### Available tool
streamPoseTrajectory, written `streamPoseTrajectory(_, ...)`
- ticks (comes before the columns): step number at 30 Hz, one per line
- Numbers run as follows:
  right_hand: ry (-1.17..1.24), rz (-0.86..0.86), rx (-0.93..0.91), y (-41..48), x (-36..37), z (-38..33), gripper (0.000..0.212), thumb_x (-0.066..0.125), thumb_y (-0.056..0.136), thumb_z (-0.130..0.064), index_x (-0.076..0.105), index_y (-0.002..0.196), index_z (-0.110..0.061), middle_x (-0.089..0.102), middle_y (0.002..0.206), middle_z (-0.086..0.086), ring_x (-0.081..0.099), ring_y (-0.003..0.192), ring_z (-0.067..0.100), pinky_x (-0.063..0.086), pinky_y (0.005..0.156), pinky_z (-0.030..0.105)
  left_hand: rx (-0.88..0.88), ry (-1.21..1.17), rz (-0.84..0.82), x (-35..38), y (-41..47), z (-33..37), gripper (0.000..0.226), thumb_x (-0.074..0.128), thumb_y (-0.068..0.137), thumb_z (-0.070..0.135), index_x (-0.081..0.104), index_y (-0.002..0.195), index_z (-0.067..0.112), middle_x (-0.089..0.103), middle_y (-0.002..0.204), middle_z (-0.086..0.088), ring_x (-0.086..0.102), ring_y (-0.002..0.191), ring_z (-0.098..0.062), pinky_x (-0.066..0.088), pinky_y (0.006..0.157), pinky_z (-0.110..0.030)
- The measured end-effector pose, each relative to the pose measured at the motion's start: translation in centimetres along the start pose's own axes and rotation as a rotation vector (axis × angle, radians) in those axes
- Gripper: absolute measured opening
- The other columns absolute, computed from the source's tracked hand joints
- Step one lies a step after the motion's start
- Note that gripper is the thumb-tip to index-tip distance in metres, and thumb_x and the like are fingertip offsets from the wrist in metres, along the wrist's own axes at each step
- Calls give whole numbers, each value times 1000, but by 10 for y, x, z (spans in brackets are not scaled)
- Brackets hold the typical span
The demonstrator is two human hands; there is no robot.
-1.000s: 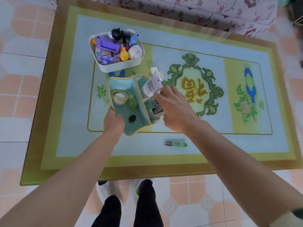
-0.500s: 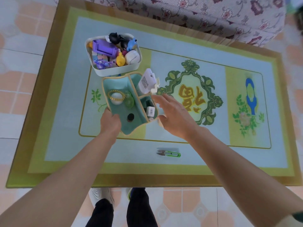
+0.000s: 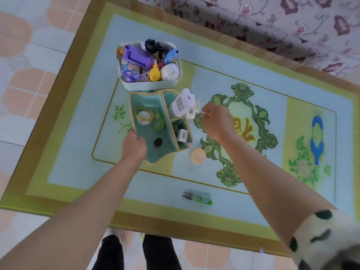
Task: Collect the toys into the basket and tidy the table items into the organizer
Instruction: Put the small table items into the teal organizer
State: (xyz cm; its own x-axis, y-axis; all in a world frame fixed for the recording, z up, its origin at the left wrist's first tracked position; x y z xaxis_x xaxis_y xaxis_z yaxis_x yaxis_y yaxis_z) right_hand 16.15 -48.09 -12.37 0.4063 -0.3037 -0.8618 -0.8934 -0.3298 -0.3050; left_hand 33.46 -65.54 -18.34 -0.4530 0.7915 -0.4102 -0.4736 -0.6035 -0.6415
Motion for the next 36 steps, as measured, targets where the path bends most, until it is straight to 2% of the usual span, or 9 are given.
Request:
streamPoseTrajectory(5, 42, -51, 169, 47, 28, 8, 28, 49, 94, -22, 55, 117, -7, 60, 113, 14, 57, 101, 31, 43, 74, 33, -34, -47, 11, 3, 5, -1, 32, 43, 87, 10, 52, 117, 9, 61, 104, -7, 58, 92, -28, 49, 77, -39)
streamPoseTrajectory(10, -23, -32, 263, 78, 43, 15, 17, 48, 93, -23, 47, 88, -7, 47, 88, 12, 48, 79, 27, 35, 66, 32, 10, -70, 9, 7, 7, 7, 18, 45, 86, 14, 50, 103, 19, 56, 82, 7, 54, 76, -14, 39, 57, -27)
streamPoseTrajectory(14, -17, -39, 289, 89, 52, 17, 18, 51, 93, -19, 50, 80, -6, 49, 79, 10, 48, 72, 25, 38, 63, 30, 0, -31, -9, 6, 6, 5, 33, 42, 90, 9, 51, 121, 13, 59, 100, -4, 55, 89, -24, 41, 73, -33)
streamPoseTrajectory(18, 56, -24, 330, 93, 53, 21, 11, 50, 87, -5, 55, 77, -5, 47, 66, 4, 50, 69, 26, 40, 61, 29, -2, -32, -35, 4, 9, 4, 35, 41, 91, 9, 51, 125, 14, 60, 105, -4, 56, 93, -24, 42, 75, -34)
streamPoseTrajectory(22, 160, 23, 325, 86, 39, 22, 25, 48, 85, -4, 43, 62, -11, 43, 60, 4, 42, 55, 20, 33, 51, 25, -11, -21, -52, 2, 10, 3, 30, 44, 95, 17, 53, 124, 15, 60, 106, -2, 56, 95, -23, 42, 78, -34)
streamPoseTrajectory(25, 334, 38, 358, 67, 24, 22, 24, 46, 88, -8, 40, 66, -15, 52, 74, 9, 65, 77, 33, 41, 57, 31, -20, -18, -76, 0, 8, 5, 29, 45, 97, 22, 55, 123, 14, 60, 106, -2, 56, 94, -23, 43, 77, -34)
streamPoseTrajectory(28, 572, 74, 414, 42, 3, 20, 22, 45, 90, -10, 37, 70, -16, 55, 87, 15, 67, 96, 39, 50, 65, 36, -34, -11, -84, -4, 6, 10, 30, 44, 96, 24, 58, 119, 11, 63, 107, -7, 59, 93, -26, 45, 75, -35)
streamPoseTrajectory(31, 762, 131, 396, 11, -20, 10, 24, 47, 90, -7, 36, 70, -14, 62, 96, 26, 69, 92, 36, 60, 64, 33, -69, -29, -94, -7, 2, 16, 30, 43, 97, 25, 59, 116, 8, 65, 109, -12, 61, 98, -31, 53, 85, -43)
streamPoseTrajectory(36, 817, 90, 215, -44, -37, -29, 18, 57, 88, -9, 51, 72, -12, 63, 85, 20, 70, 85, 33, 60, 76, 46, -105, -82, -132, -16, -5, 22, 32, 39, 98, 28, 60, 109, 6, 65, 112, -18, 62, 105, -35, 50, 97, -53)
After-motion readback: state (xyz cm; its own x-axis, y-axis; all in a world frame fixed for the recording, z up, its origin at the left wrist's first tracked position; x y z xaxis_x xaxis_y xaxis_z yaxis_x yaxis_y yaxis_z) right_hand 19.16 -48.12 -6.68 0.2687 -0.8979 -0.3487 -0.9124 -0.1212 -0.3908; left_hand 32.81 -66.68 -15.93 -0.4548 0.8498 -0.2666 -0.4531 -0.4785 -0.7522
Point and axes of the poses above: each hand's wrist, its own y-axis towards the middle knuckle, its own x-axis out of the palm, z = x × y, the point moved 4 cm from there along y, towards the middle knuckle
